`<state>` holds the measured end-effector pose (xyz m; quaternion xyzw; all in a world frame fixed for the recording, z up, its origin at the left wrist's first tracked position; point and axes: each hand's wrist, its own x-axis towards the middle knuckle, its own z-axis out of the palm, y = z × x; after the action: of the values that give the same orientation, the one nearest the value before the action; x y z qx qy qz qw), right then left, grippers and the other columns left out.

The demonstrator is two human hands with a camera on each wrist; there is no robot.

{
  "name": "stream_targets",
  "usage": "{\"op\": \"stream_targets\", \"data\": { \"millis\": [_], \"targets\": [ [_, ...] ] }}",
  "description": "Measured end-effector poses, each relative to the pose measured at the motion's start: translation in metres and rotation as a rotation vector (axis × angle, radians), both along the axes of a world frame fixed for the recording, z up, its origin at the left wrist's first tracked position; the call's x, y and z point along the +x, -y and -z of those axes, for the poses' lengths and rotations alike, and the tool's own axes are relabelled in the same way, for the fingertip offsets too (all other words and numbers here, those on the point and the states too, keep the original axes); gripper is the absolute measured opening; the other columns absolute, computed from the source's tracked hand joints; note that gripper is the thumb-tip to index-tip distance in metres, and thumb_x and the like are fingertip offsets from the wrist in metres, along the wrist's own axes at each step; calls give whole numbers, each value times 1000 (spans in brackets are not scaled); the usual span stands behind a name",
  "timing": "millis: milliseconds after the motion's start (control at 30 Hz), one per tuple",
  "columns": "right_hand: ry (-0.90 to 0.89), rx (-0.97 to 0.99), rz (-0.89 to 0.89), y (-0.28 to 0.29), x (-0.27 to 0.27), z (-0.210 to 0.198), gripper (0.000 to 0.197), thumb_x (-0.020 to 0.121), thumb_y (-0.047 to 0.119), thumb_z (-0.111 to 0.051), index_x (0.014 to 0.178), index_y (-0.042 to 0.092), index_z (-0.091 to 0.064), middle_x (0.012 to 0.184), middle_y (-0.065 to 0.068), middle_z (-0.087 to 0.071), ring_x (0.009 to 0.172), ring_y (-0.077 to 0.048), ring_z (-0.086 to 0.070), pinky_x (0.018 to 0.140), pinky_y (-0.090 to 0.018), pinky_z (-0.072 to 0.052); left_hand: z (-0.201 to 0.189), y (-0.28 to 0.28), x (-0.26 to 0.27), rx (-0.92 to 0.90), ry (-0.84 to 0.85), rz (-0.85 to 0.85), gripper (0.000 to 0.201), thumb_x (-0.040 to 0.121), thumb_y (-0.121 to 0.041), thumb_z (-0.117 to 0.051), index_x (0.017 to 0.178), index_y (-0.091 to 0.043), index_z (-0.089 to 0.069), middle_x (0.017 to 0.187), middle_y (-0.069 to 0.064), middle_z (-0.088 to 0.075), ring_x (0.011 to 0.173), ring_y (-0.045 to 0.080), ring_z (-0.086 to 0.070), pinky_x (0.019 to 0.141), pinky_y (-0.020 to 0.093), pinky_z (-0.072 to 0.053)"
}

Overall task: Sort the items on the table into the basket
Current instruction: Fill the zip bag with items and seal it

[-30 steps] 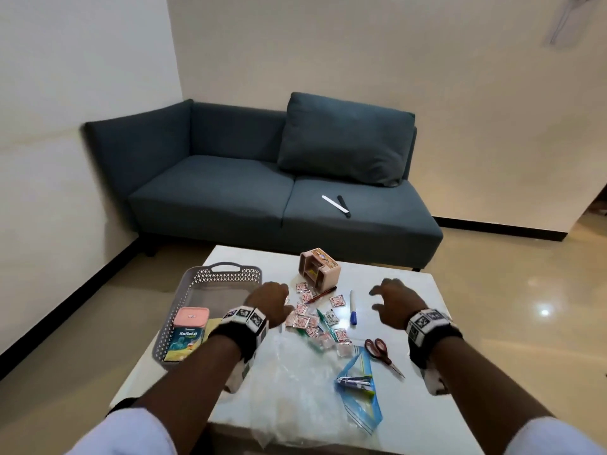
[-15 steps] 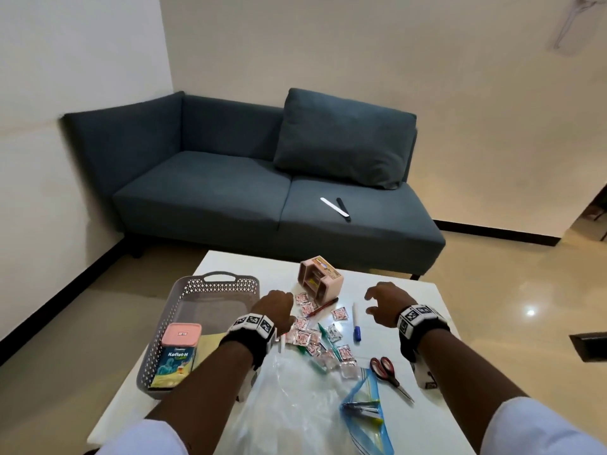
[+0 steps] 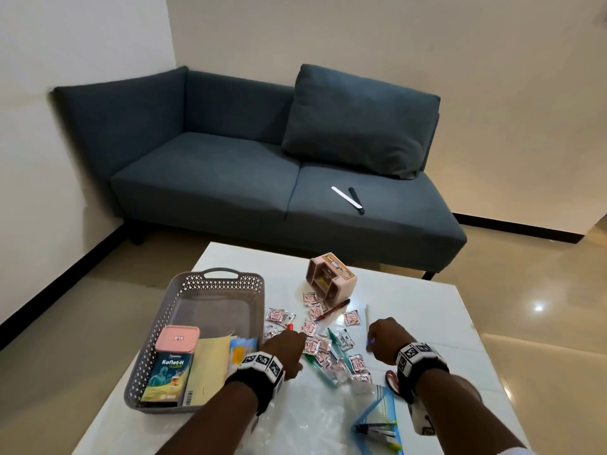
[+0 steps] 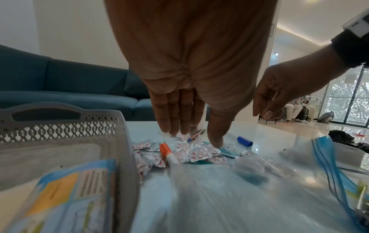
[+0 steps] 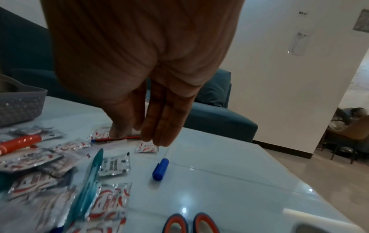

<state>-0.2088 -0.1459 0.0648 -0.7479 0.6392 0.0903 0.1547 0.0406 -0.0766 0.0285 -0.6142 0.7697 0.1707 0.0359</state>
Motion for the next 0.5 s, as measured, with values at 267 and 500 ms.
{"op": "stream_targets", "data": {
  "millis": [267,500],
  "targets": [
    [12,41,57,-12,-13,40,36,78,30,-75,110,16,-64,116,-4,-60,103,-20,-63,80,-22,-46,39,-14,-17,117,68,107,62,81,-41,-73,127,-7,-51,132,16,-51,123,33,-49,105,41,-41],
    [57,67,51,-20,-5,69,54,75,32,-77,119,13,-53,117,-11,-61,105,-25,-62,84,-28,-50,44,-17,-27,88,109,133,58,83,-52,-67,116,-5,-55,120,16,-58,112,33,-55,96,41,-43]
  ]
}}
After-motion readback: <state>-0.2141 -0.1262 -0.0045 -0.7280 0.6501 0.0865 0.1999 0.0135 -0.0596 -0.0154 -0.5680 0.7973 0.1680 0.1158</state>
